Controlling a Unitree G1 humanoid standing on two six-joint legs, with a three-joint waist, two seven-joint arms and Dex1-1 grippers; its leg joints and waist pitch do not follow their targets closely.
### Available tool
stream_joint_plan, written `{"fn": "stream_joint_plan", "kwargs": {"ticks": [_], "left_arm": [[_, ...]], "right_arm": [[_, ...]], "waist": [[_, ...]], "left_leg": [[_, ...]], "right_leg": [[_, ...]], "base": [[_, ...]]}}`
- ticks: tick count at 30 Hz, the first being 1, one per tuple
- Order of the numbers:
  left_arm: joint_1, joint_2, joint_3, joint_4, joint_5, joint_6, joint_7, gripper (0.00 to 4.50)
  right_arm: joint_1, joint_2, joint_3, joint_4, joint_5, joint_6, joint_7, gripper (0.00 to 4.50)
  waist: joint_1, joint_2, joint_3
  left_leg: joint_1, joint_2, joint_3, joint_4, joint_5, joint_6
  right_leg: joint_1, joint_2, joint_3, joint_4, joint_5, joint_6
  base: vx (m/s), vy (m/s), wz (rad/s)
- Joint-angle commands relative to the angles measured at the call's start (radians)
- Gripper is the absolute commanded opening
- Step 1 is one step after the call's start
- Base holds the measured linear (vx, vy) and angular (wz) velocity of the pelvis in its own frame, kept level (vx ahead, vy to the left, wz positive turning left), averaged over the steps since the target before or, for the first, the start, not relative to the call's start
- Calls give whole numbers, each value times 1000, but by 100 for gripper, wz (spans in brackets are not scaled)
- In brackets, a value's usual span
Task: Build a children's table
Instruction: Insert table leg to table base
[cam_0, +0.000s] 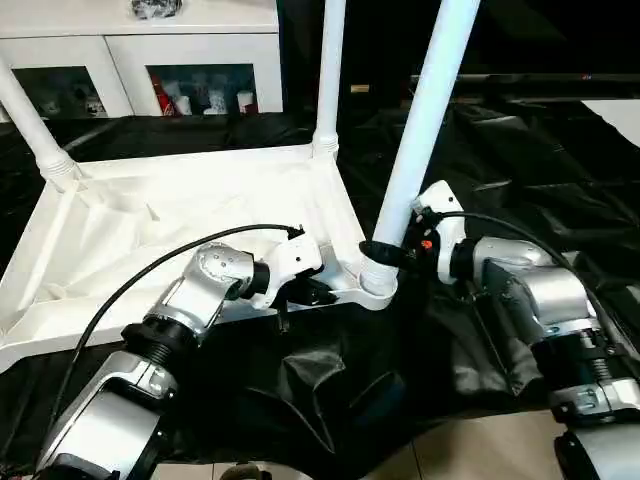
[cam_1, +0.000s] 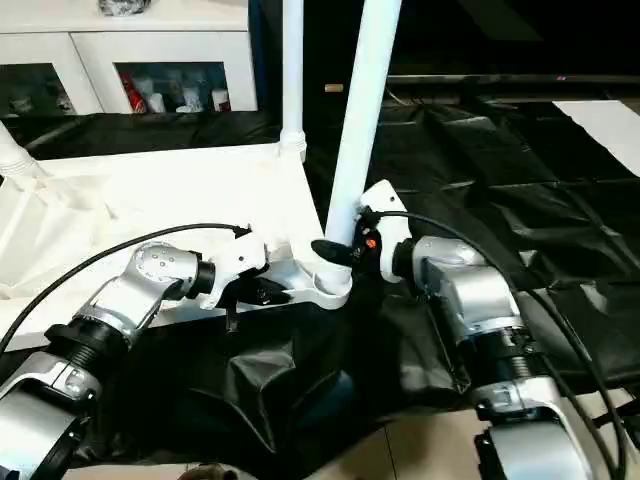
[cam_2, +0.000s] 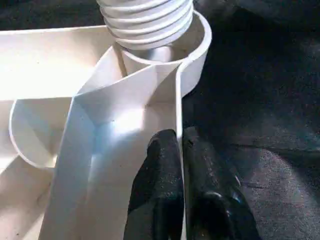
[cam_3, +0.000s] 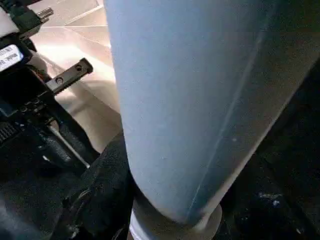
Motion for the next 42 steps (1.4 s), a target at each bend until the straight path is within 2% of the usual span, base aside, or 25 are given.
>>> {"fn": "stream_joint_plan", "kwargs": {"ticks": [1,7,10,15,20,21,22,23,27,29,31,32,33,34,35,36,37,38,39,40,42], "left_arm": [[6,-1,-8,-27,8,-4,-6,0],[9,2,-13,-33,14,-4,-7,0],[10,2,-14,-34,14,-4,-7,0],[12,0,-13,-38,11,-6,-11,0],[13,1,-17,-43,8,-9,-28,0],[13,1,-17,-44,9,-8,-29,0],[13,1,-17,-44,9,-8,-29,0],[13,1,-17,-44,9,-8,-28,0],[11,0,-14,-42,10,-6,-24,0],[12,0,-12,-44,11,-4,-21,0],[12,0,-12,-44,10,-4,-21,0],[12,-1,-10,-44,10,-2,-17,0],[12,-1,-10,-44,10,-2,-17,0],[10,-2,-8,-41,10,-2,-13,0],[10,-2,-8,-41,10,-2,-13,0],[7,-3,-5,-35,11,-4,-6,0],[6,-4,-4,-34,12,-4,-5,0],[-2,-5,0,-25,13,-6,3,0],[-2,-5,0,-25,13,-7,4,0],[-9,-7,4,-17,13,-8,9,0],[-12,-8,5,-14,13,-9,10,0]], "right_arm": [[28,-6,37,20,-19,46,10,188],[23,-15,63,7,-16,70,28,188],[23,-27,77,-4,-21,91,40,188],[22,-25,74,8,-29,79,34,188],[-4,-1,69,67,-19,72,37,188],[-10,3,70,80,-16,72,40,188],[-10,3,70,80,-16,72,40,188],[-17,9,64,95,-7,72,42,188],[-20,28,14,134,33,76,36,188],[-7,33,-18,148,55,80,31,188],[-5,35,-24,152,59,79,31,188],[9,38,-47,164,71,77,27,188],[9,38,-48,164,72,77,27,188],[26,42,-71,176,82,70,17,188],[26,42,-71,176,82,70,17,188],[48,47,-98,199,89,47,8,188],[52,47,-101,201,89,43,6,188],[81,57,-122,202,95,6,-6,188],[82,58,-123,202,95,5,-7,188],[104,69,-143,195,105,-21,-23,188],[115,77,-157,192,111,-39,-35,188]], "waist": [[-4,-7,-74],[-4,-10,-73],[-2,-12,-74],[-1,-12,-73],[-3,-11,-74],[-2,-1,-74],[-4,-4,-74],[-4,-8,-75],[-3,-11,-76],[-2,-11,-76],[-1,-10,-78],[-1,-9,-77],[-1,-10,-77],[1,-6,-77],[1,-8,-77],[1,-8,-77],[0,-9,-76],[1,-1,-76],[0,-4,-76],[1,2,-77],[1,-1,-75]], "left_leg": [[20,33,-7,-61,-74,38],[21,34,-7,-63,-85,32],[21,34,-7,-62,-71,37],[21,33,-7,-62,-75,37],[20,33,-7,-62,-77,33],[21,33,-8,-62,-77,30],[21,33,-7,-62,-80,29],[22,34,-7,-62,-82,28],[21,34,-7,-62,-80,30],[21,34,-7,-61,-73,34],[21,34,-7,-60,-62,38],[20,34,-7,-60,-61,39],[21,34,-6,-60,-66,40],[22,34,-7,-60,-66,39],[21,35,-7,-61,-74,38],[21,35,-7,-61,-78,37],[21,35,-6,-62,-90,33],[23,36,-7,-62,-100,28],[23,36,-8,-63,-101,25],[23,35,-9,-63,-100,24],[24,35,-8,-64,-112,23]], "right_leg": [[50,-81,52,-63,54,-246],[50,-82,52,-65,33,-244],[50,-81,52,-63,54,-242],[49,-82,52,-64,42,-240],[50,-81,52,-63,43,-244],[49,-81,51,-63,46,-245],[48,-80,51,-63,49,-246],[50,-80,51,-62,58,-250],[51,-81,51,-61,63,-255],[51,-82,51,-60,73,-257],[51,-81,50,-58,90,-259],[51,-81,50,-58,91,-259],[51,-82,51,-60,88,-259],[51,-82,50,-59,87,-258],[51,-83,50,-61,81,-259],[51,-83,50,-61,76,-259],[50,-85,50,-63,61,-259],[49,-84,50,-67,51,-256],[49,-83,50,-65,52,-257],[50,-82,49,-64,55,-256],[49,-84,49,-67,44,-255]], "base": [[0,0,0],[0,0,0],[0,0,0],[0,0,0],[0,0,0],[0,0,0],[0,0,0],[0,0,0],[0,0,0],[0,0,0],[0,0,0],[0,0,0],[0,0,0],[0,0,0],[0,0,0],[0,0,0],[0,0,0],[0,0,0],[0,0,0],[0,0,0],[0,0,0]]}}
